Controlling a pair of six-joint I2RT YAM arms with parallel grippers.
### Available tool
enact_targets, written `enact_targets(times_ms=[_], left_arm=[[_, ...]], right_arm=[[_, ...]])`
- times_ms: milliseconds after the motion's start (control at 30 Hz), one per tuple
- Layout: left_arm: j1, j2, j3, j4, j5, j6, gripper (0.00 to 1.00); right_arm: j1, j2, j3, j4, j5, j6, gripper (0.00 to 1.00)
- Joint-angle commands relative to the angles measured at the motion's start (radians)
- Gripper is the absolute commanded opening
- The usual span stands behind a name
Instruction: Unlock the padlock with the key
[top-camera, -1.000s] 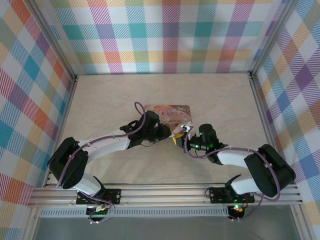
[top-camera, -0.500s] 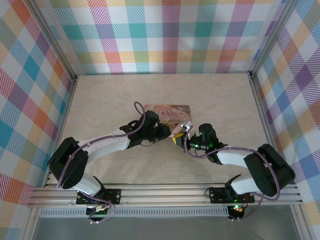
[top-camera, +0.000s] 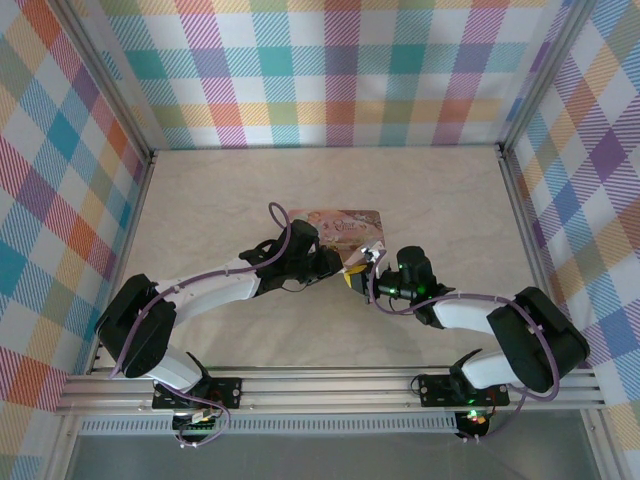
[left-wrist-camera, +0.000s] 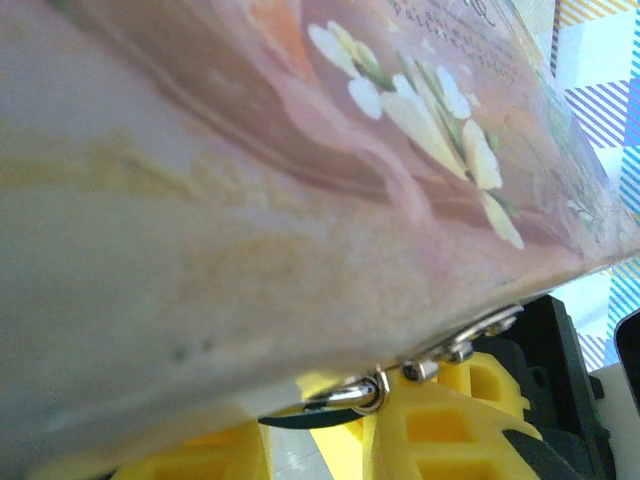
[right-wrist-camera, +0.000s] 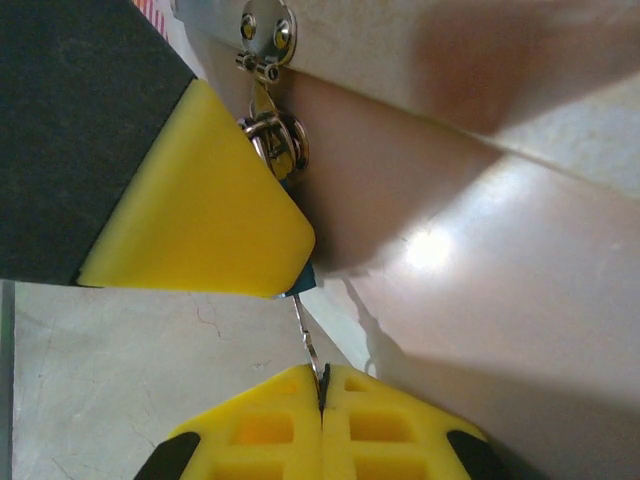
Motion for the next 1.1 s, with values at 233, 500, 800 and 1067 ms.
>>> enact_targets(times_ms=[233,500,800,1067], left_arm=[[0.006,-0.019,0.063,0.064,0.039,-0.002,0.22],[0.006,-0.016,0.063,0.068,0.047,-0.010,0.22],[0.005,-0.003,0.069,0.060,0.053,-0.007,0.22],[0.005,-0.002,0.072,0.052,0.048,-0.004,0.21]], right_arm=[[0.007,-0.010,0.029,0.084,0.010,0.011,0.00],[0.007,0.014,0.043,0.088,0.028,-0.016,0.00],[0.006,0.058,0.080,0.085,0.037,-0.049,0.00],[0.006,0.074,0.113,0.081,0.021,-0.060,0.01]])
